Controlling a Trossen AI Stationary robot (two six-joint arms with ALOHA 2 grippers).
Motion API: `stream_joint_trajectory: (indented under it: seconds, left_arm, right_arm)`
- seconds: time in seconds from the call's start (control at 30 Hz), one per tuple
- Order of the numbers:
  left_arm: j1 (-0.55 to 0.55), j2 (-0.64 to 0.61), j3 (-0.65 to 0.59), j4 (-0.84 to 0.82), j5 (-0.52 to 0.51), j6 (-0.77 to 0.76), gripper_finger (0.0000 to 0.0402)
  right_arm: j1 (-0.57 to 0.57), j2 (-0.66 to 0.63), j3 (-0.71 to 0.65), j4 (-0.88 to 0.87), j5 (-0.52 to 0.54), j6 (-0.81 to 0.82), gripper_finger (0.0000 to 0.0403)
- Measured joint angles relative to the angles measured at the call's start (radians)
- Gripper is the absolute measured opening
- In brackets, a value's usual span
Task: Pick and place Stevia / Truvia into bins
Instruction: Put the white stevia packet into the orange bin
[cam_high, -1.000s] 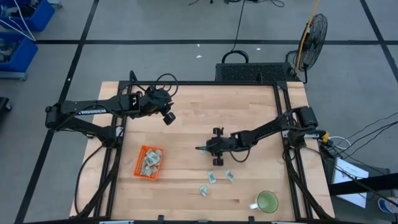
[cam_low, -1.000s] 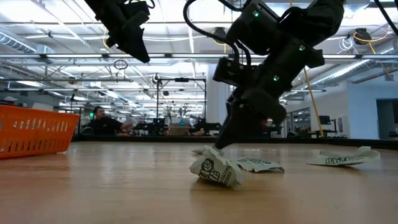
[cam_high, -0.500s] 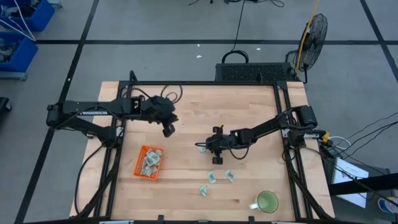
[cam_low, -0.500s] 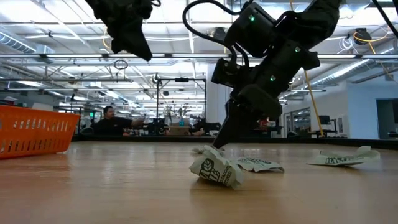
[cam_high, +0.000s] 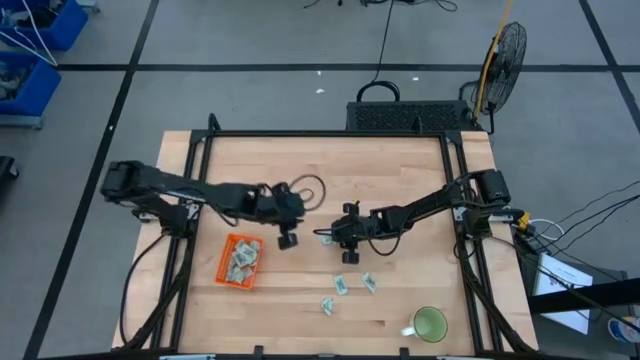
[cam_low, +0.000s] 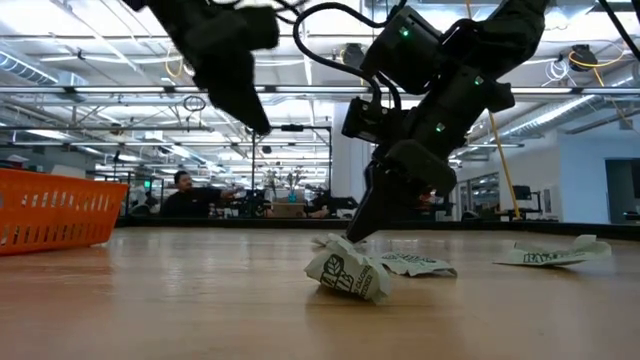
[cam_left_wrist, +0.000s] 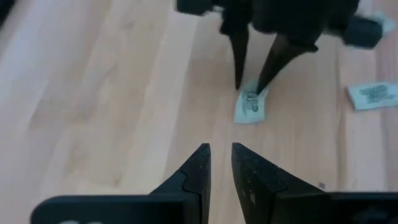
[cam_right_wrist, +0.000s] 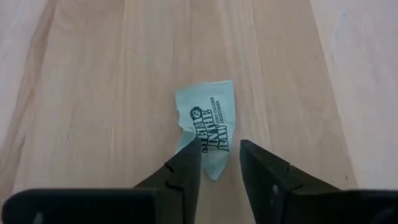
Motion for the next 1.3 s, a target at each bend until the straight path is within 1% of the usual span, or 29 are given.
stream_joint_trajectory:
  seconds: [0.1, 0.17, 0.33, 0.43, 0.47, 0.57, 0.63, 0.7, 0.73, 0.8, 0.87, 0.97, 1.0, 1.17, 1.27, 1.3]
  left_arm:
    - [-0.014, 0.067, -0.002, 0.016, 0.011, 0.018, 0.0072]
    - [-0.022, 0.104, -0.002, 0.057, 0.017, 0.041, 0.0072]
    - [-0.041, 0.185, 0.000, 0.145, 0.032, 0.067, 0.0072]
    - [-0.054, 0.233, 0.000, 0.218, 0.074, 0.136, 0.0072]
    - [-0.057, 0.249, 0.000, 0.228, 0.075, 0.162, 0.0072]
    - [-0.068, 0.294, -0.001, 0.304, 0.065, 0.236, 0.0072]
    - [-0.071, 0.311, -0.002, 0.335, 0.054, 0.254, 0.0072]
    - [-0.073, 0.319, 0.000, 0.364, 0.053, 0.240, 0.0072]
    - [-0.073, 0.314, -0.002, 0.354, 0.053, 0.218, 0.0072]
    - [-0.073, 0.309, -0.001, 0.384, 0.052, 0.176, 0.0072]
    - [-0.073, 0.285, -0.001, 0.368, 0.053, 0.148, 0.0072]
    - [-0.073, 0.268, 0.002, 0.391, 0.058, 0.137, 0.0072]
    - [-0.074, 0.259, 0.000, 0.371, 0.059, 0.143, 0.0072]
    - [-0.087, 0.253, 0.000, 0.353, 0.063, 0.226, 0.0072]
    - [-0.098, 0.254, -0.001, 0.335, 0.057, 0.299, 0.0072]
    - [-0.103, 0.253, -0.001, 0.329, 0.041, 0.314, 0.0072]
  right_arm:
    - [0.000, 0.000, -0.001, -0.006, 0.000, 0.021, 0.0107]
    - [0.000, 0.000, -0.010, 0.005, 0.000, 0.034, 0.0098]
    - [0.000, -0.002, -0.047, 0.026, 0.000, 0.046, 0.0049]
    - [-0.001, -0.003, -0.067, 0.041, -0.001, 0.080, 0.0014]
    - [-0.001, -0.004, -0.072, 0.047, -0.001, 0.088, 0.0008]
    - [-0.001, -0.004, -0.086, 0.094, -0.001, 0.094, 0.0008]
    - [0.002, -0.002, -0.089, 0.135, -0.003, 0.093, 0.0009]
    - [0.005, 0.001, -0.091, 0.174, -0.001, 0.086, 0.0006]
    - [0.007, 0.003, -0.092, 0.191, -0.001, 0.082, 0.0004]
    - [0.007, 0.003, -0.091, 0.217, -0.001, 0.063, 0.0002]
    - [0.007, 0.003, -0.091, 0.241, 0.000, 0.059, 0.0003]
    - [0.007, 0.003, -0.091, 0.242, 0.000, 0.072, 0.0003]
    - [0.007, 0.003, -0.091, 0.245, 0.000, 0.082, 0.0002]
    - [0.007, 0.002, -0.091, 0.306, -0.001, 0.184, 0.0002]
    - [0.007, -0.004, -0.090, 0.330, 0.000, 0.210, 0.0003]
    - [0.007, -0.008, -0.090, 0.330, 0.000, 0.219, 0.0003]
